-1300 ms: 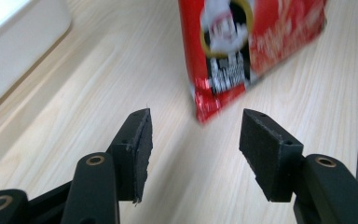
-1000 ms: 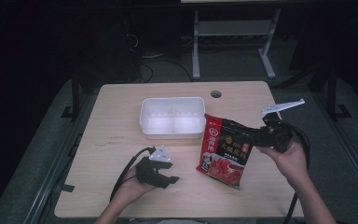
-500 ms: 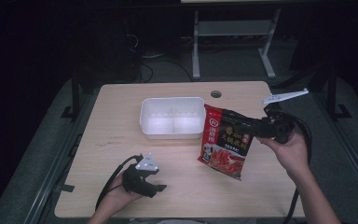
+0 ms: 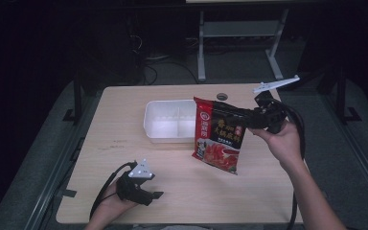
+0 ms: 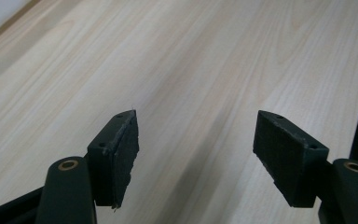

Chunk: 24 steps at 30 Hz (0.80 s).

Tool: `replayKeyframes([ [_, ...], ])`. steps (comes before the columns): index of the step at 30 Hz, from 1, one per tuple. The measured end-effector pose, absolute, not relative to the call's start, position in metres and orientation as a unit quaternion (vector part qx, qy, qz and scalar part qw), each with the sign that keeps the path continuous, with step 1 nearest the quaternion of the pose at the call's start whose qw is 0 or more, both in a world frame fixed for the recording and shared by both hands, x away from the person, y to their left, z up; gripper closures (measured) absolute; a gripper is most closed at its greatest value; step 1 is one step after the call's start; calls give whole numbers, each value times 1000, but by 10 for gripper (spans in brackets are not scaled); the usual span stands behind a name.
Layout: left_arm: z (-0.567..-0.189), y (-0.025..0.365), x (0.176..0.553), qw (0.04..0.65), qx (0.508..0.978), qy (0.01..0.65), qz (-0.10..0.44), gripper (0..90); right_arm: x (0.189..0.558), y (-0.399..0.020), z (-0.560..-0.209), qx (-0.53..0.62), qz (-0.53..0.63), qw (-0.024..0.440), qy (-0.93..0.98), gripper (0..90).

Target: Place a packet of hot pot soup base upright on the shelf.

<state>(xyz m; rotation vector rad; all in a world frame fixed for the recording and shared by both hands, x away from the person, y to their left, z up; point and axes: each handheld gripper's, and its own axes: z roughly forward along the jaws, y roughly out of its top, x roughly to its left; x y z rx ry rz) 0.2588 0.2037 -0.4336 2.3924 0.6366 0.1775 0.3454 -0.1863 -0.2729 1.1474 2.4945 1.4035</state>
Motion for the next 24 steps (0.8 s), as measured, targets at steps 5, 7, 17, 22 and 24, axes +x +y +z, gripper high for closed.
replayKeyframes([
  [5, -434, 211, 260, 330, 907, 249, 72, 307, 355, -170, -266, 367, 454, 28, 812, 677],
  [7, -435, 212, 261, 327, 908, 250, 71, 305, 358, -163, -263, 364, 451, 28, 814, 677],
  [17, -437, 217, 263, 327, 907, 252, 78, 295, 376, -134, -251, 360, 446, 32, 819, 677],
  [22, -440, 220, 264, 326, 907, 255, 78, 293, 384, -121, -248, 360, 448, 35, 818, 676],
  [24, -440, 219, 264, 325, 908, 253, 77, 293, 387, -116, -246, 359, 445, 35, 820, 676],
])
